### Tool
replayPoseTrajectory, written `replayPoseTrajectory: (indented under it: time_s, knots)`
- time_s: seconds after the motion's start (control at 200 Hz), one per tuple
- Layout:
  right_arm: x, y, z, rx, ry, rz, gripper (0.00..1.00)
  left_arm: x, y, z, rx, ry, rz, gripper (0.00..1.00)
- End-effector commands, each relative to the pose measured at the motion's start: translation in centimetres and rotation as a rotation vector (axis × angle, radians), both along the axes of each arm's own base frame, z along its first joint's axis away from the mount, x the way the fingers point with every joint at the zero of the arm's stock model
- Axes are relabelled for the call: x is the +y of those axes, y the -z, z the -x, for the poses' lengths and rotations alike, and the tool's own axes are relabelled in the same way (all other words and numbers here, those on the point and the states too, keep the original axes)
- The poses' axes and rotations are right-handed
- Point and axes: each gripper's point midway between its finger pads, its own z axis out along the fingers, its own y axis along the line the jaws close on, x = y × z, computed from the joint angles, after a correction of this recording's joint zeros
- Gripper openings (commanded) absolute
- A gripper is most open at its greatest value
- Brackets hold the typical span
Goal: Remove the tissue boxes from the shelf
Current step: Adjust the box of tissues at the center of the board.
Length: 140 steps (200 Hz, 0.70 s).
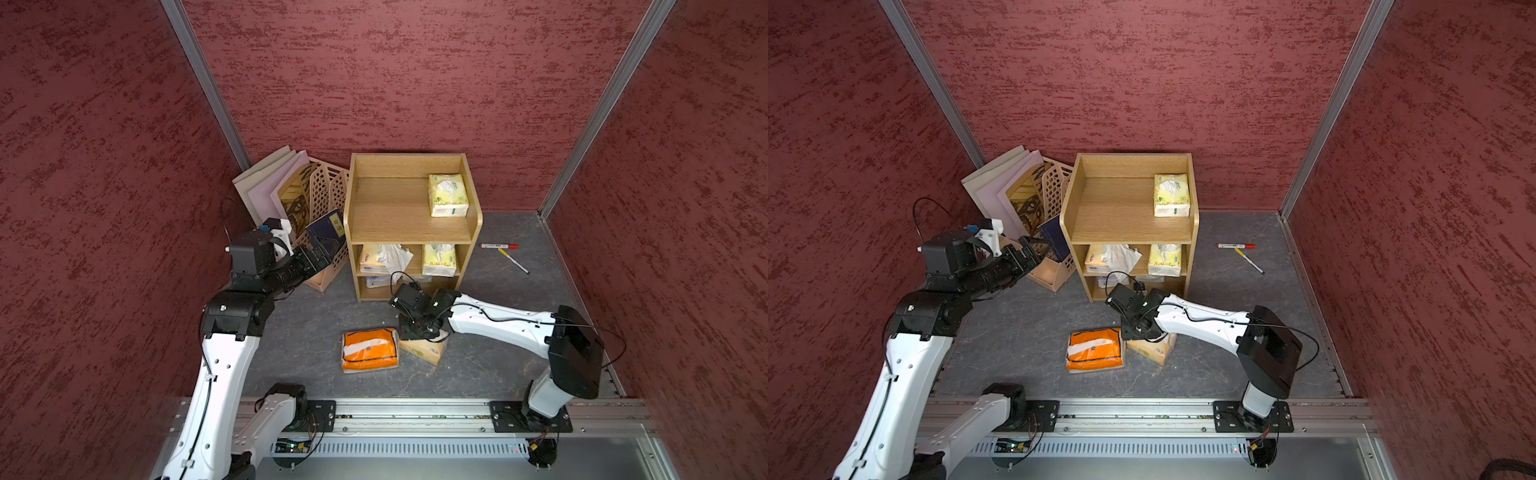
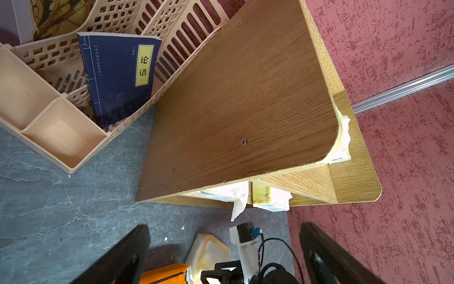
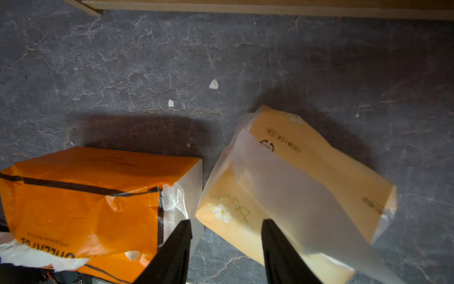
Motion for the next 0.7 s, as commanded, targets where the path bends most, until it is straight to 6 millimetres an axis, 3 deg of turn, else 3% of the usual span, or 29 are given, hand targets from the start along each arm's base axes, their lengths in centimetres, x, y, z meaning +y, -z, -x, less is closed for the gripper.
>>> replayPoseTrajectory:
  time_s: [0.0, 0.381, 0.441, 0.696]
  knots:
    - [-0.6, 0.4, 0.6, -0.010, -0.048, 0.029, 0.47, 0.4, -0.5, 0.5, -0.013, -0.015, -0.012, 1.00]
    - [-2.3, 1.6, 5.8, 0.063, -0.139, -0.126, 0.46, 0.2, -0.1, -0.1, -0.003, -0.030, 0.039, 1.00]
    - [-2.5, 0.6, 6.3, 0.048, -0.146, -0.162, 0.46, 0.2, -0.1, -0.2, -0.001, -0.034, 0.045, 1.00]
    - [-6.5, 0.7, 8.4, 0.048, -0.118, -0.147, 0.44, 0.1, -0.1, -0.2, -0.001, -0.031, 0.048, 1.00]
